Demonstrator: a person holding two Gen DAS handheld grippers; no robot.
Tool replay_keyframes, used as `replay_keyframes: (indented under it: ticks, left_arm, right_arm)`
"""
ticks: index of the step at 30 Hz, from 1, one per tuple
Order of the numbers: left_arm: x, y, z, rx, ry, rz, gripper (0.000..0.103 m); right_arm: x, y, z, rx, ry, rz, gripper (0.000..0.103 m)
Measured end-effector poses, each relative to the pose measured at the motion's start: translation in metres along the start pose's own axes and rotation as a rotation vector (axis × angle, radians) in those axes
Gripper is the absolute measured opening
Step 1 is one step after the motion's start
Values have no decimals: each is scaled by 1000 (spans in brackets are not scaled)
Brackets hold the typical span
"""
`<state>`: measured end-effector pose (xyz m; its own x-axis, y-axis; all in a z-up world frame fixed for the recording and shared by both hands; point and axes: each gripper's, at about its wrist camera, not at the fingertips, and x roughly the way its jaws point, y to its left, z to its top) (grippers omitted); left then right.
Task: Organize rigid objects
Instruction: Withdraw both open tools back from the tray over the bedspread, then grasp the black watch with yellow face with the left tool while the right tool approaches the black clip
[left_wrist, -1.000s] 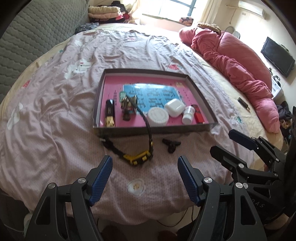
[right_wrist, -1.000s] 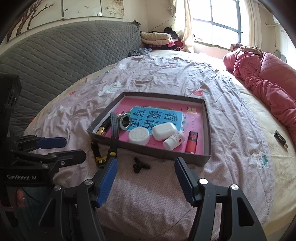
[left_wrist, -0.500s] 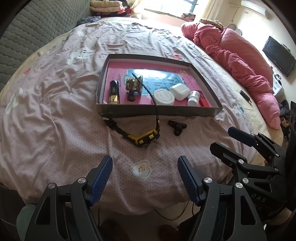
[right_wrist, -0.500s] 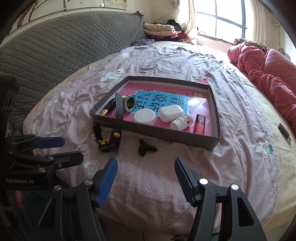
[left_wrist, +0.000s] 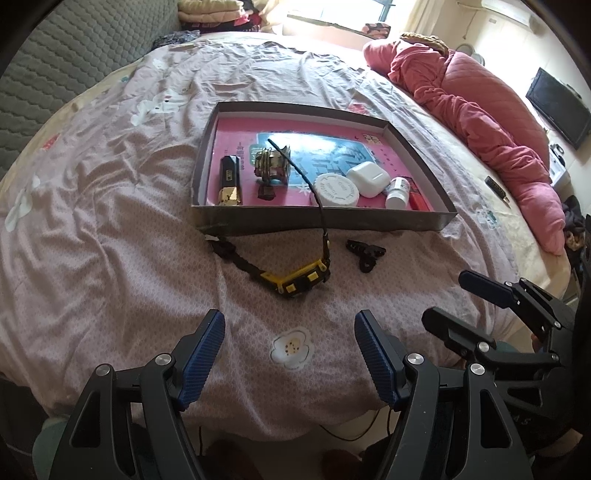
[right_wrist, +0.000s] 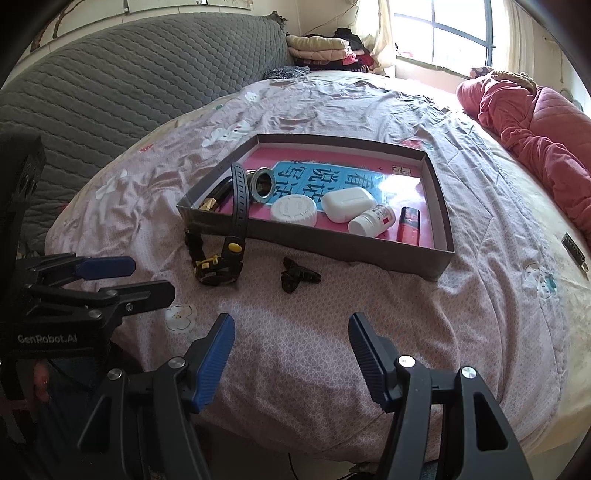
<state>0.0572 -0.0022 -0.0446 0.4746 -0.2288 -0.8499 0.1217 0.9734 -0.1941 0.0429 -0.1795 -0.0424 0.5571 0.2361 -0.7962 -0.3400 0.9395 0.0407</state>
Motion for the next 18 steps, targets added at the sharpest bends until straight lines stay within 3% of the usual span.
replay_keyframes:
  ticks: [18]
  left_arm:
    - [37,-9,27,117,66,-8,74]
  right_arm:
    - [23,-6,8,-27,47,-3,63]
